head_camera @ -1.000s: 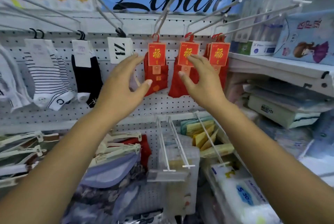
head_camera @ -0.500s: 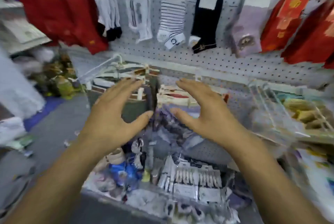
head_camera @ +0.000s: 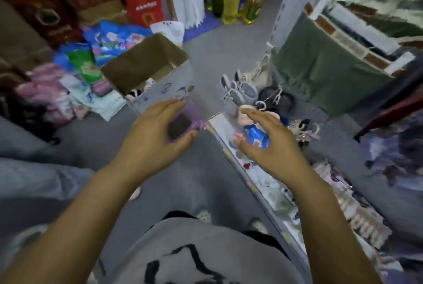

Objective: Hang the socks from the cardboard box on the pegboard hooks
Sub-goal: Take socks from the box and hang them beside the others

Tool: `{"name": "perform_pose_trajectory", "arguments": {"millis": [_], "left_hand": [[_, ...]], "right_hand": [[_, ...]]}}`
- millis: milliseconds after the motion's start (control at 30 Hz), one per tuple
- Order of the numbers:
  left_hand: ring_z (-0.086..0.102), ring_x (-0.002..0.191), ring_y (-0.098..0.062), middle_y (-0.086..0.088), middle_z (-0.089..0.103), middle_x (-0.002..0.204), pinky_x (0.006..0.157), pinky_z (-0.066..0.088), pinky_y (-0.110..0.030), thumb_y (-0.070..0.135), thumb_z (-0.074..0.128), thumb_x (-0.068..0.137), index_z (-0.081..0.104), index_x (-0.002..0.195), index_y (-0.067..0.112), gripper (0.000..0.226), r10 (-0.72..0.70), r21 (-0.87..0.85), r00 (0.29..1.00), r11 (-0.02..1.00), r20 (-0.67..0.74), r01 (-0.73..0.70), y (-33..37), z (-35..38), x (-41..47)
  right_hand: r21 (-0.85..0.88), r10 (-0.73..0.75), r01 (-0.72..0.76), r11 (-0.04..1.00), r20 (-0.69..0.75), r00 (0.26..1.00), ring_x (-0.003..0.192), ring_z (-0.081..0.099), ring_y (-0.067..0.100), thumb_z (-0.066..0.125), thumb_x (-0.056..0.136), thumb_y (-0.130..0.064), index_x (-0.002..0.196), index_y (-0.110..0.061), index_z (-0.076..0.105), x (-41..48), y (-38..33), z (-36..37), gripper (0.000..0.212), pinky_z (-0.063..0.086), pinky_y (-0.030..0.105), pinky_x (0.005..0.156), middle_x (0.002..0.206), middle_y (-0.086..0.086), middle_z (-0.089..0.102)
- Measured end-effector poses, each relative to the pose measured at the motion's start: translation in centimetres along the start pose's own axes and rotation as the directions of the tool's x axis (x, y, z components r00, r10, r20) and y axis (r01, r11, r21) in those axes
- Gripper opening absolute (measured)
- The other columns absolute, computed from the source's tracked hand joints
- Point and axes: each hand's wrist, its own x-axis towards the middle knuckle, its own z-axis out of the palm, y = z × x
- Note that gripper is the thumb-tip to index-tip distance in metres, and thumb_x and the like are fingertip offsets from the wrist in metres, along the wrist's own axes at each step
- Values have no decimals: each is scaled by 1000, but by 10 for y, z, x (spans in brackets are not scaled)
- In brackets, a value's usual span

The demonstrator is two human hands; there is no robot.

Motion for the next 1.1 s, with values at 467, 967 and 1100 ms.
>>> {"name": "perform_pose_trajectory", "arguments": {"millis": [467, 967, 1100], "left_hand": [[41, 144, -27, -6, 49, 154, 117, 33, -41, 49, 67, 92, 48, 149, 19, 67, -463, -54, 876, 886, -138, 460, -133, 8, 62], [45, 140, -27, -8, 48, 154, 110, 38, -36, 49, 63, 94, 42, 151, 14, 70, -782, -248, 621, 612, -49, 751, -255, 20, 158], [55, 130, -30, -12, 58, 144, 99, 42, -33, 48, 65, 94, 50, 144, 12, 64, -798, -311, 600, 558, 54, 770, -313, 20, 186]], "right_hand": [[-63, -216, 266, 962, 423, 880, 133, 46, 18, 77, 84, -41, 137, -19, 57, 201, -12, 106, 61, 26, 14, 102, 143, 1, 54], [-82, -220, 340, 937, 616, 756, 123, 55, 18, 74, 88, -40, 133, -17, 61, 407, -45, 208, 52, 34, 15, 95, 134, 3, 63], [-98, -117, 229, 968, 632, 766, 111, 54, 8, 74, 89, -34, 130, -13, 63, 445, -55, 250, 47, 30, -4, 86, 129, 5, 65]]}}
